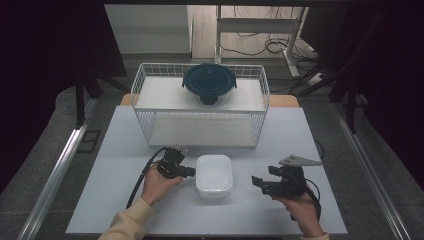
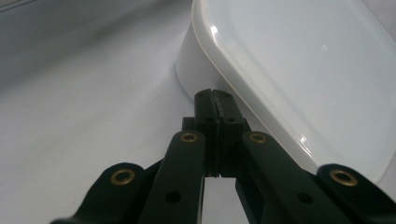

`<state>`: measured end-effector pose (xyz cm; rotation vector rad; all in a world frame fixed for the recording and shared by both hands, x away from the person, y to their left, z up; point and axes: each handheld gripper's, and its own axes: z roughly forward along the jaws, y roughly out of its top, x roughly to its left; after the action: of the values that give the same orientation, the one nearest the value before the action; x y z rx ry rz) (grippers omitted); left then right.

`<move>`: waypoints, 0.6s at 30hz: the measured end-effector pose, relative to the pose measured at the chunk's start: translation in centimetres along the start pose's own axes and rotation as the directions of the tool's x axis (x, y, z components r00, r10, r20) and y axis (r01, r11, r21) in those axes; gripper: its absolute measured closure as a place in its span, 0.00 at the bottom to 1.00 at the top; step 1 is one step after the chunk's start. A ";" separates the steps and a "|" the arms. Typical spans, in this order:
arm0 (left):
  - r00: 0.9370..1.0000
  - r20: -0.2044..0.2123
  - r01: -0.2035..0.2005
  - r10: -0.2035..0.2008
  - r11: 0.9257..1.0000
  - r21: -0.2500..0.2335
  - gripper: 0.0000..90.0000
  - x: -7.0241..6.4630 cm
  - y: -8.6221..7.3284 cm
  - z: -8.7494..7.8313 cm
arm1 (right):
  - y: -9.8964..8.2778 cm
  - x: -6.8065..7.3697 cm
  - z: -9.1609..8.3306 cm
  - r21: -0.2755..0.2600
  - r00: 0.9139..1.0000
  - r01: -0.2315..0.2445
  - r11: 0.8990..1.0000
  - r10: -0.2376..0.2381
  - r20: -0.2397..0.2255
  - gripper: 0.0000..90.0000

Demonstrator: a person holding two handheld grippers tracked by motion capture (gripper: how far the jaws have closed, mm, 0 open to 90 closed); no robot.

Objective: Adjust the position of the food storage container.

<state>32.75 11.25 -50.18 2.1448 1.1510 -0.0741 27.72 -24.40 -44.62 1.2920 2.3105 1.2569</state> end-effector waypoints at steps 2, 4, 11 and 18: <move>1.000 -0.007 0.008 -0.008 1.000 -0.011 1.00 -0.1 -0.3 -0.6 | 0.0 0.1 -0.1 -0.003 1.000 0.002 1.000 -0.002 0.000 0.24; 1.000 -0.015 0.007 -0.007 1.000 -0.018 0.99 -0.1 -0.4 -1.0 | 0.0 0.1 -0.1 -0.007 1.000 0.002 1.000 -0.002 0.001 0.24; 0.999 -0.027 0.022 -0.026 0.991 -0.130 0.77 -1.0 -2.8 -6.0 | -0.1 0.1 0.0 -0.001 1.000 -0.004 1.000 0.004 -0.001 0.24; 0.996 -0.024 0.080 -0.087 0.976 -0.205 0.36 -1.6 -3.9 -8.2 | 0.0 1.0 -0.1 -0.003 1.000 0.009 1.000 -0.009 -0.021 0.24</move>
<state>26.68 16.40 -45.52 1.9244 1.2130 0.0398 27.09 -23.70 -44.37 1.2715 2.3248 1.2765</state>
